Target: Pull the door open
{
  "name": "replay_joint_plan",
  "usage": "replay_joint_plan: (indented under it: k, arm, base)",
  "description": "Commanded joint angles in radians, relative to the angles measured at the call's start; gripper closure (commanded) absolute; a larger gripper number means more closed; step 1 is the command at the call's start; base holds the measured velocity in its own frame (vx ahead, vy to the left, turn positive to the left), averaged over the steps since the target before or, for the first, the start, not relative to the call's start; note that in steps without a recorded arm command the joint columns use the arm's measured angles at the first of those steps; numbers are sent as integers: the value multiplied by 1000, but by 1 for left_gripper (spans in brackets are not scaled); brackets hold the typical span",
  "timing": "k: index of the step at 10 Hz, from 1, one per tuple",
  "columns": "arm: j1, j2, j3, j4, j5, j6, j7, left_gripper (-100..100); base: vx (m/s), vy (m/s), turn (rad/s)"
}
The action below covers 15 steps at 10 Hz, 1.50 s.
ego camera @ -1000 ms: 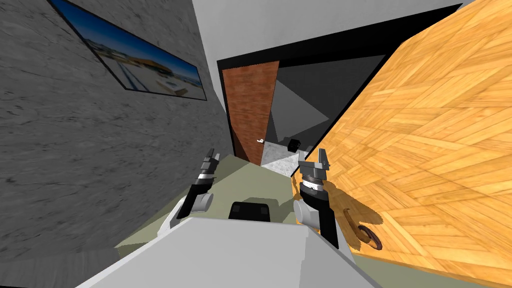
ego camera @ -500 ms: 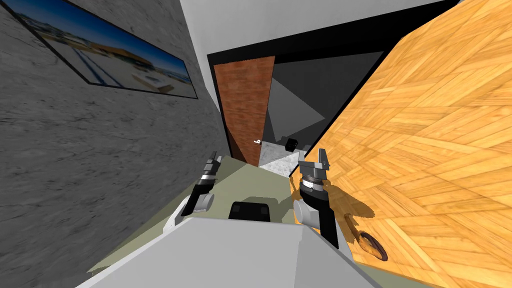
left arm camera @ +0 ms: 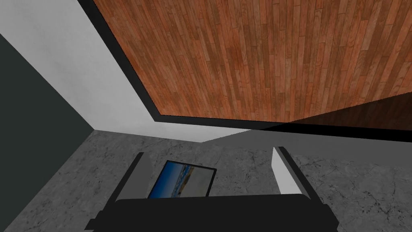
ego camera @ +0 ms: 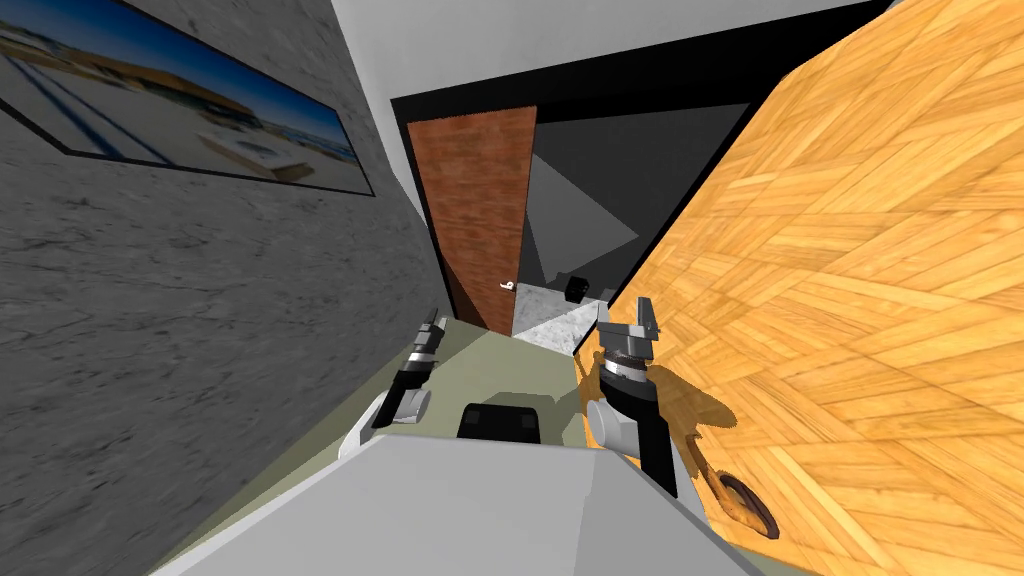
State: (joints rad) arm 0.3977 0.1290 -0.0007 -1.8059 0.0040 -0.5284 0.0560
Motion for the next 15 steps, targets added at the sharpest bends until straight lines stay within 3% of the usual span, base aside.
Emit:
replay_joint_plan:
  k: [1, 15]
  arm:
    - [-12, 13, 0, 42, 7, -13, 12, -100]
    - [-123, 91, -16, 448, 54, -150, 84, -100]
  base:
    - [109, -45, -92]
    - [111, -36, -97]
